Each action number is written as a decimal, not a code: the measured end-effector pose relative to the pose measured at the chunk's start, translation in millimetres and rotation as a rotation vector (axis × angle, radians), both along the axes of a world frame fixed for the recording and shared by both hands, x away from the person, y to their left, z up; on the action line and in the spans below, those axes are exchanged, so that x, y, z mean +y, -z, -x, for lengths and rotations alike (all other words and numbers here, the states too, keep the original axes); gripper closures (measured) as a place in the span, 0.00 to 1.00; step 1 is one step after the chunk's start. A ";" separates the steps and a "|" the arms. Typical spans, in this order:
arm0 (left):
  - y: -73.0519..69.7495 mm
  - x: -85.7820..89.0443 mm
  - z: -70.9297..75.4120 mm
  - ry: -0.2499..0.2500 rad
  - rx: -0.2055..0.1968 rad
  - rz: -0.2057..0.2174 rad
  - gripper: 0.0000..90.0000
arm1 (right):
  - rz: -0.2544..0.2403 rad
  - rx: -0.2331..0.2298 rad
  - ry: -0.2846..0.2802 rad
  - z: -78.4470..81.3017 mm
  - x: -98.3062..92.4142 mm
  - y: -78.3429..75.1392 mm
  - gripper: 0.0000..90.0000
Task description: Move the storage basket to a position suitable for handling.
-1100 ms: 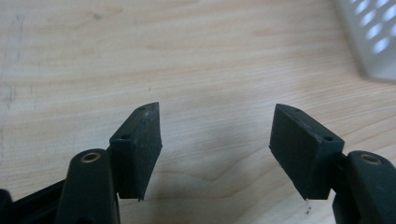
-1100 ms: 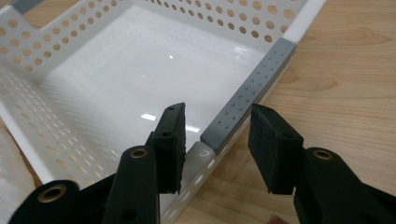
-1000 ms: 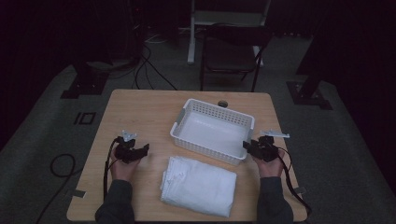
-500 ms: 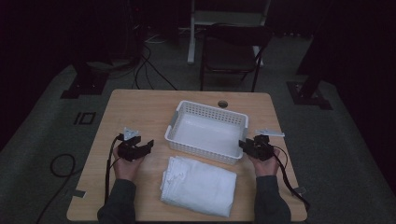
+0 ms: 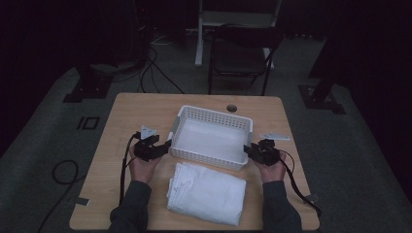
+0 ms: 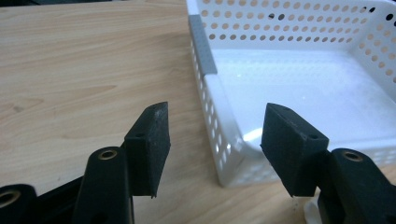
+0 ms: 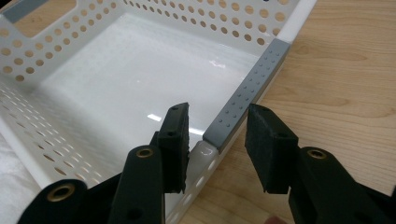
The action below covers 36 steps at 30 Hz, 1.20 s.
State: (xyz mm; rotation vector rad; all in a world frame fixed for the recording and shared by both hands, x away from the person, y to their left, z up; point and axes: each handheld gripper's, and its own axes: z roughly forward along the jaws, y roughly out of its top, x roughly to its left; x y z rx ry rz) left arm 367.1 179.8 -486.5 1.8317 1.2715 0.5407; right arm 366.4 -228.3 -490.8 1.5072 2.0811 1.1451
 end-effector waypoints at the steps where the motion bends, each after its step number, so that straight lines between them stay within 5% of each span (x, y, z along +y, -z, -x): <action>1: 0.2 -2.1 -2.7 0.002 0.004 -0.010 0.48 | -0.001 0.003 -0.002 0.1 0.0 -0.1 0.66; 8: 7.9 -6.5 -19.1 -0.010 0.054 0.001 0.62 | 0.003 0.046 -0.055 8.6 2.3 -2.2 0.55; 15: 7.8 -7.1 -18.1 -0.004 0.056 -0.004 0.79 | 0.071 0.014 -0.048 8.8 12.0 -5.9 0.65; 25: 6.5 -1.0 -13.7 -0.025 0.053 -0.017 0.79 | 0.093 -0.024 -0.039 -8.1 21.1 -6.1 0.72; 36: 5.9 -2.2 -7.8 -0.060 0.048 -0.029 0.78 | 0.056 -0.017 -0.016 -31.6 23.4 -4.8 0.76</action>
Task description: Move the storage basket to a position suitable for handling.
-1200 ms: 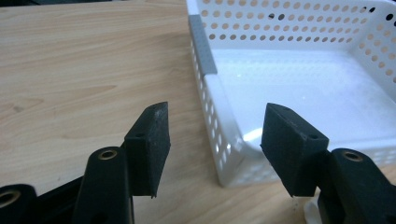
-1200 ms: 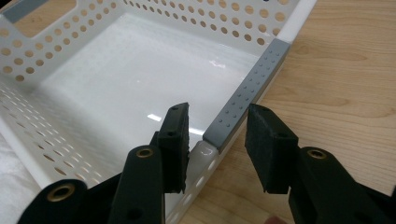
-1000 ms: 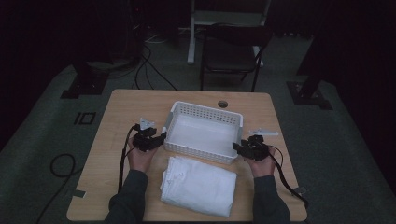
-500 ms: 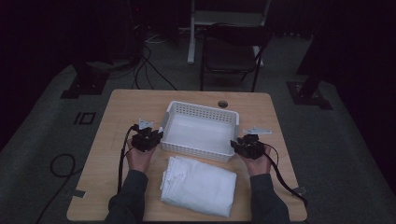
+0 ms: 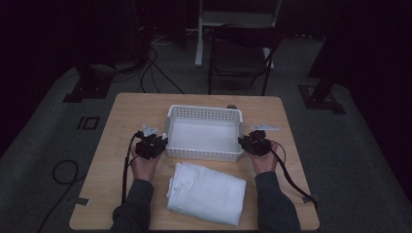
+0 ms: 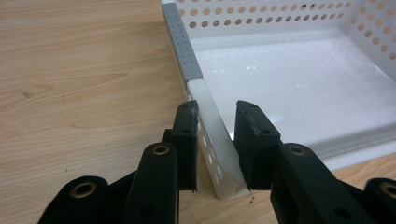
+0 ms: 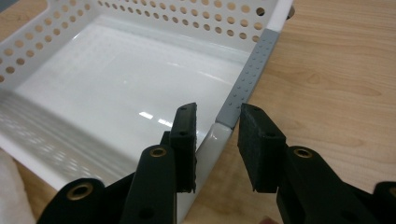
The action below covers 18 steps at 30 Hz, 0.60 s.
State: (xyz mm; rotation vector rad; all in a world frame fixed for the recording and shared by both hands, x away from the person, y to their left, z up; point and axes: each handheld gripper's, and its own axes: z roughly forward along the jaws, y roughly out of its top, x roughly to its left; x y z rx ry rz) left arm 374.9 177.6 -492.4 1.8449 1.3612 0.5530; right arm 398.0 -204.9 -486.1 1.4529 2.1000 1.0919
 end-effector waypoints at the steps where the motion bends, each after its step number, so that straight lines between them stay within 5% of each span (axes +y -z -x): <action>1: 0.0 -0.7 1.2 -0.005 -0.003 -0.001 0.78 | -0.008 -0.002 -0.001 -1.6 -0.6 0.5 0.76; 18: -1.5 -0.3 4.4 -0.034 -0.016 -0.049 0.76 | 0.013 0.004 -0.007 -24.6 9.1 -1.6 0.79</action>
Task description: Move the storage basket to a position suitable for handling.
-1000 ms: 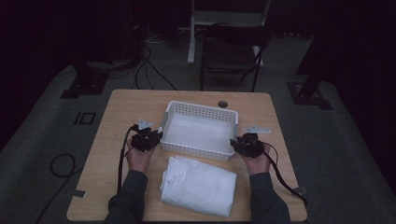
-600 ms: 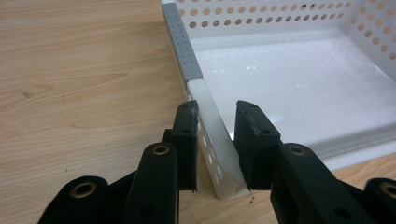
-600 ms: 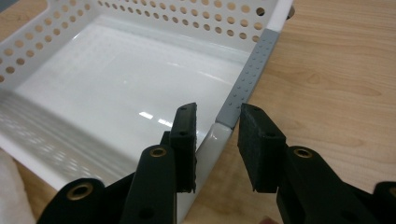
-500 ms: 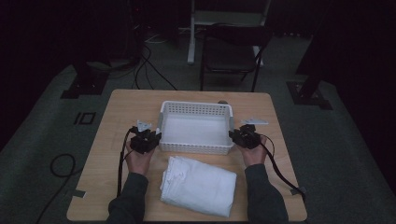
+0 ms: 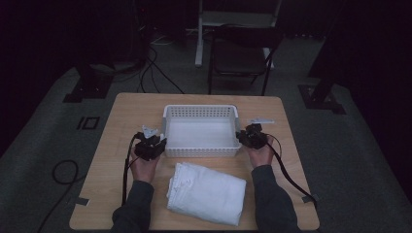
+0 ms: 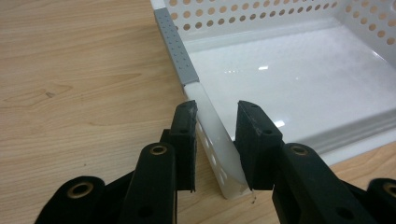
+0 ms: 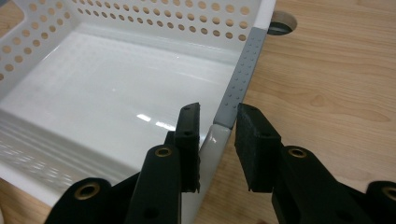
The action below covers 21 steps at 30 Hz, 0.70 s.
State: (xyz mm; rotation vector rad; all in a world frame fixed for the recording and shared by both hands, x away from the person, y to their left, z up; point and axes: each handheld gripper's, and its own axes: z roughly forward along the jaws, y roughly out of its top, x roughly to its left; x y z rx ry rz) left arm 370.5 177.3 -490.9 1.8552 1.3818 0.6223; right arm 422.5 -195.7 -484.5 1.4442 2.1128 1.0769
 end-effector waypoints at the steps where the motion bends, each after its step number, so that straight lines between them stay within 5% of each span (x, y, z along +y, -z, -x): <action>1: 0.1 1.0 -0.7 -0.002 -0.001 0.000 0.76 | 0.003 0.003 -0.007 -2.0 1.2 -0.5 0.79; 8: -3.4 2.7 6.5 -0.004 -0.023 -0.025 0.68 | -0.017 -0.005 -0.002 0.4 -1.1 -6.5 0.73; 9: -4.8 3.1 8.6 -0.005 -0.030 -0.026 0.61 | -0.014 -0.024 -0.010 8.4 -2.8 -13.6 0.64; 14: -13.3 3.3 23.8 0.001 -0.059 -0.022 0.54 | 0.006 -0.050 -0.049 37.7 -9.2 -25.3 0.55; 21: -24.4 -1.5 48.3 0.046 -0.086 -0.009 0.50 | -0.002 -0.019 -0.076 81.2 -21.1 -14.7 0.52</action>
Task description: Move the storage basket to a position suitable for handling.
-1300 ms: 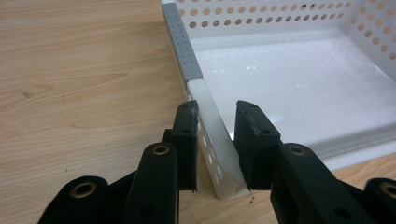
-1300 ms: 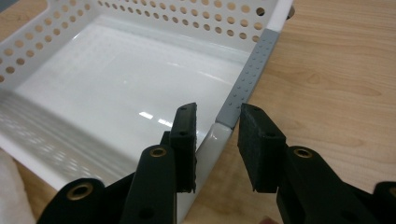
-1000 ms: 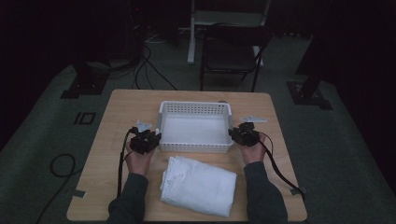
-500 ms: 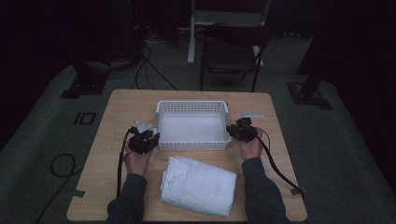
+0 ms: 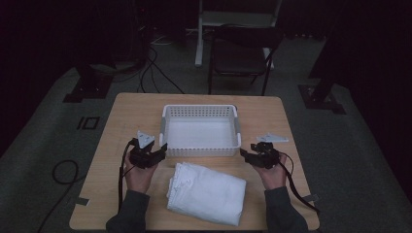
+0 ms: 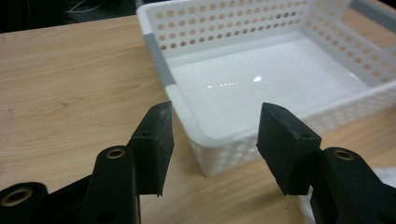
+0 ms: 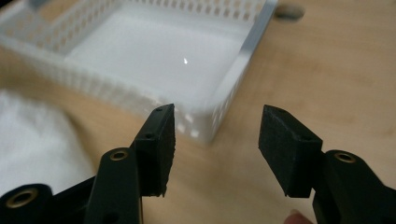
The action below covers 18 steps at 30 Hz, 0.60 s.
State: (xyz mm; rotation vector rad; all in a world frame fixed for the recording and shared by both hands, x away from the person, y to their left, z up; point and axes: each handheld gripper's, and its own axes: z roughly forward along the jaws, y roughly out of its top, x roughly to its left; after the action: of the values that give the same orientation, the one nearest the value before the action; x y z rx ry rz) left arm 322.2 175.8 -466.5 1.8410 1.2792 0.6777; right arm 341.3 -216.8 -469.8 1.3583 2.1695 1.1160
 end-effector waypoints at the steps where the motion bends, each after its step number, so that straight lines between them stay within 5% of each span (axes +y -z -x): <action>1: 0.1 -1.1 3.6 0.006 0.002 0.000 0.49 | -0.008 0.013 -0.012 4.6 -0.9 2.5 0.52; 7: 4.3 -8.9 20.1 0.060 0.015 0.031 0.48 | -0.007 0.030 -0.050 33.9 2.8 15.5 0.49; 14: 15.1 -27.9 44.3 0.144 0.058 0.057 0.47 | -0.020 0.051 -0.071 65.2 12.0 32.6 0.34; 18: 16.8 -38.0 58.1 0.180 0.062 0.037 0.45 | -0.018 0.055 -0.065 83.4 13.6 36.9 0.27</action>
State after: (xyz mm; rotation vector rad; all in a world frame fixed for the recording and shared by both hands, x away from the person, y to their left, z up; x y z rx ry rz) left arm 264.1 137.8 -483.3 1.9316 1.1403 0.5004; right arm 257.9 -203.2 -506.6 1.3504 2.2625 1.1369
